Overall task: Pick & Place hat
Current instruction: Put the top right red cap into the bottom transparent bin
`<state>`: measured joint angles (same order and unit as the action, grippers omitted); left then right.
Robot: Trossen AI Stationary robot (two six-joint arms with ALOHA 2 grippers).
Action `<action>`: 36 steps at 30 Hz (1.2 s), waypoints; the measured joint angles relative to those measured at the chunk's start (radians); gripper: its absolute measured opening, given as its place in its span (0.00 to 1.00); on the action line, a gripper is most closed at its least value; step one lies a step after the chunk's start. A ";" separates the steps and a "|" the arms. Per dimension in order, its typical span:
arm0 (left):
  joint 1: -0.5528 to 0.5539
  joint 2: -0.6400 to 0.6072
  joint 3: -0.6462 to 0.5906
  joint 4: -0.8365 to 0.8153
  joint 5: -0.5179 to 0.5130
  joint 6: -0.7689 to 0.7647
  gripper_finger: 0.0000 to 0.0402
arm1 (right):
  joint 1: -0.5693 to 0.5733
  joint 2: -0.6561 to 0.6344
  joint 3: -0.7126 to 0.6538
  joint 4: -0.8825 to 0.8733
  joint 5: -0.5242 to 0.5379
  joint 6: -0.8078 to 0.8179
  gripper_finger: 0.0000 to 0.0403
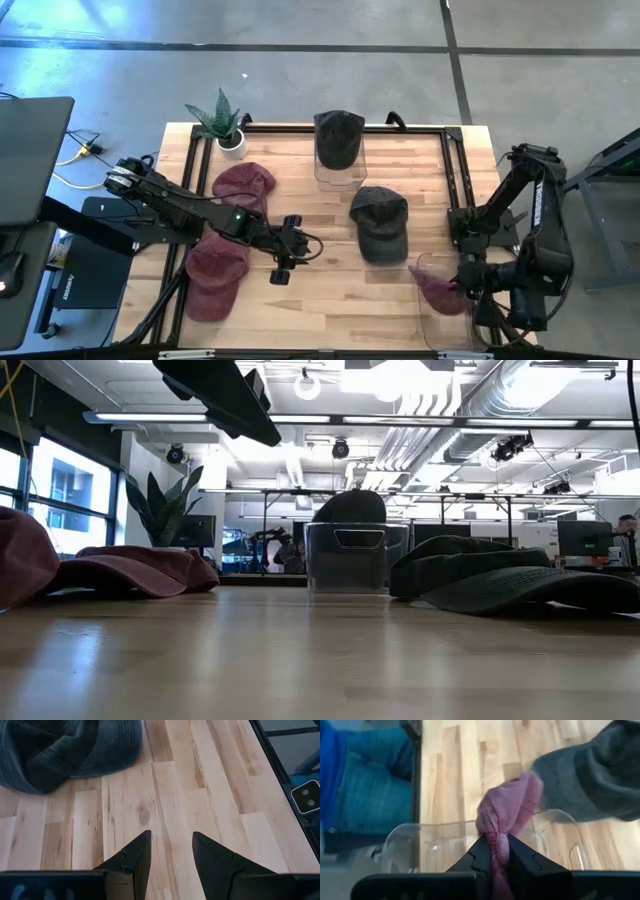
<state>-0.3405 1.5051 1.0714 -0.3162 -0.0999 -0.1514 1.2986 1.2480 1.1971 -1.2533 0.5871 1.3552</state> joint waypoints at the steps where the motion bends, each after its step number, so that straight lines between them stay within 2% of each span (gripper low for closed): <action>1: 0.000 0.000 0.000 0.000 0.000 0.000 0.34 | 0.011 0.000 -0.012 -0.002 0.025 0.023 0.06; 9: 0.000 0.000 0.000 0.009 0.000 0.004 0.34 | 0.090 -0.023 -0.093 0.005 0.162 0.084 0.08; 19: 0.000 0.000 0.000 0.010 0.000 0.015 0.34 | 0.099 -0.026 -0.236 0.048 0.134 0.086 0.08; 23: 0.000 0.000 0.000 0.015 0.000 0.015 0.34 | 0.083 -0.026 -0.248 0.011 0.102 0.156 0.19; 30: 0.000 0.000 0.000 0.015 0.000 0.015 0.34 | 0.041 -0.032 -0.244 -0.160 -0.044 0.290 0.42; 36: 0.000 0.000 0.000 0.016 0.000 0.015 0.34 | 0.008 -0.067 -0.244 -0.245 -0.033 0.267 0.57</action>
<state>-0.3405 1.5051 1.0714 -0.3000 -0.0994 -0.1360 1.3066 1.1806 0.9528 -1.4979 0.5542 1.6221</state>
